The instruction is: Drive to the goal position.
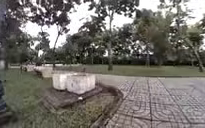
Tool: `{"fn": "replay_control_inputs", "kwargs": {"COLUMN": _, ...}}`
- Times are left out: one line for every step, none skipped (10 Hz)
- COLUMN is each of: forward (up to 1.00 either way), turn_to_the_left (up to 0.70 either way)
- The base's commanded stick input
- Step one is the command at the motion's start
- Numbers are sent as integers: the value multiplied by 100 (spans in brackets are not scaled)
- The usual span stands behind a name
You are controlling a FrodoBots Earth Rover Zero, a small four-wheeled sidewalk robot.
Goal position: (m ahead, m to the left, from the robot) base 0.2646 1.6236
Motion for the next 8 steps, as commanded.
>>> {"fn": "replay_control_inputs", "kwargs": {"forward": 0, "turn_to_the_left": 0}}
{"fn": "replay_control_inputs", "kwargs": {"forward": 0, "turn_to_the_left": 0}}
{"fn": "replay_control_inputs", "kwargs": {"forward": 0, "turn_to_the_left": 0}}
{"fn": "replay_control_inputs", "kwargs": {"forward": 0, "turn_to_the_left": 0}}
{"fn": "replay_control_inputs", "kwargs": {"forward": 0, "turn_to_the_left": 0}}
{"fn": "replay_control_inputs", "kwargs": {"forward": 0, "turn_to_the_left": 0}}
{"fn": "replay_control_inputs", "kwargs": {"forward": 0, "turn_to_the_left": 0}}
{"fn": "replay_control_inputs", "kwargs": {"forward": 0, "turn_to_the_left": -20}}
